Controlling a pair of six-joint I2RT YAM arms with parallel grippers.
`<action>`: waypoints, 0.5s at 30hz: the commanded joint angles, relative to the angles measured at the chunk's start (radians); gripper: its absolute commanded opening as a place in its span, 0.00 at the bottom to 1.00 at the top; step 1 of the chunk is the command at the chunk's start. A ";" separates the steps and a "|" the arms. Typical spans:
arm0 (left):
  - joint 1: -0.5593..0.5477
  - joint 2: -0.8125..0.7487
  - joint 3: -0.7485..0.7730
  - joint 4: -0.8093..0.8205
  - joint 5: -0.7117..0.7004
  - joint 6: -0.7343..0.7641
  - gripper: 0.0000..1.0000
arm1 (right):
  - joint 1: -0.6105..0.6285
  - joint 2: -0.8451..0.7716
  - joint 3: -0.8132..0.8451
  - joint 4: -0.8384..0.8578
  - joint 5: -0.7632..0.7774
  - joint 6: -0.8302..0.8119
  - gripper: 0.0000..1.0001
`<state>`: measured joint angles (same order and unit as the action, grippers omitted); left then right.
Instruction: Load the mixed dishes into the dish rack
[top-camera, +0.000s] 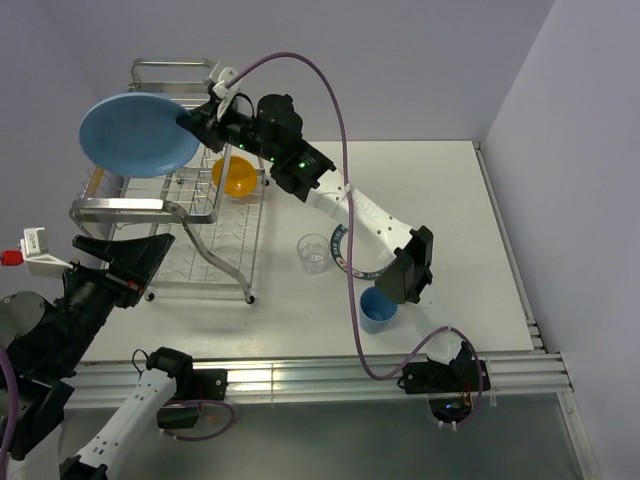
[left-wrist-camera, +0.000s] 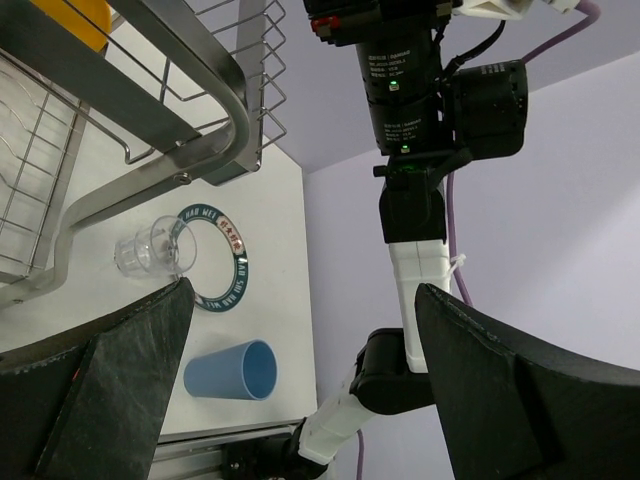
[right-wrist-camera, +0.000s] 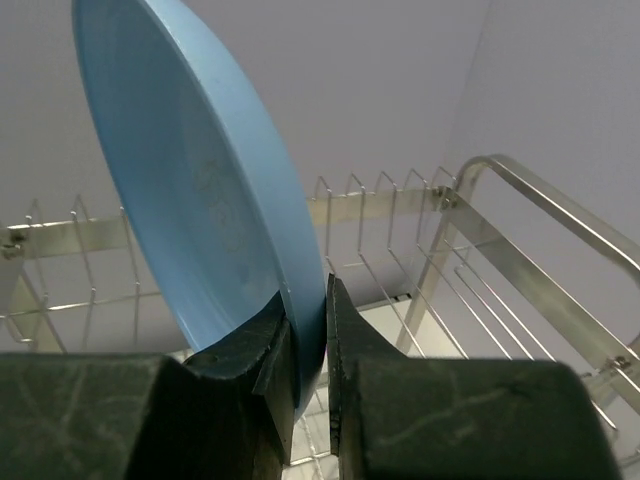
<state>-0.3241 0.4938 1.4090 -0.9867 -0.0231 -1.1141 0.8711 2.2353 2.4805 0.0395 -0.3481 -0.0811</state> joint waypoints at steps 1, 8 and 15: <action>0.003 0.026 -0.007 0.048 0.015 0.028 0.99 | 0.020 -0.034 0.040 -0.013 -0.025 0.043 0.02; 0.003 0.025 -0.025 0.063 0.014 0.017 0.99 | 0.028 -0.040 0.026 -0.033 0.056 -0.019 0.00; 0.003 0.064 0.053 0.089 0.015 0.023 0.99 | 0.043 -0.040 0.040 -0.027 0.314 0.026 0.00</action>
<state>-0.3241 0.5133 1.3964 -0.9630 -0.0231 -1.1118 0.9115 2.2341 2.4851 0.0116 -0.2413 -0.0578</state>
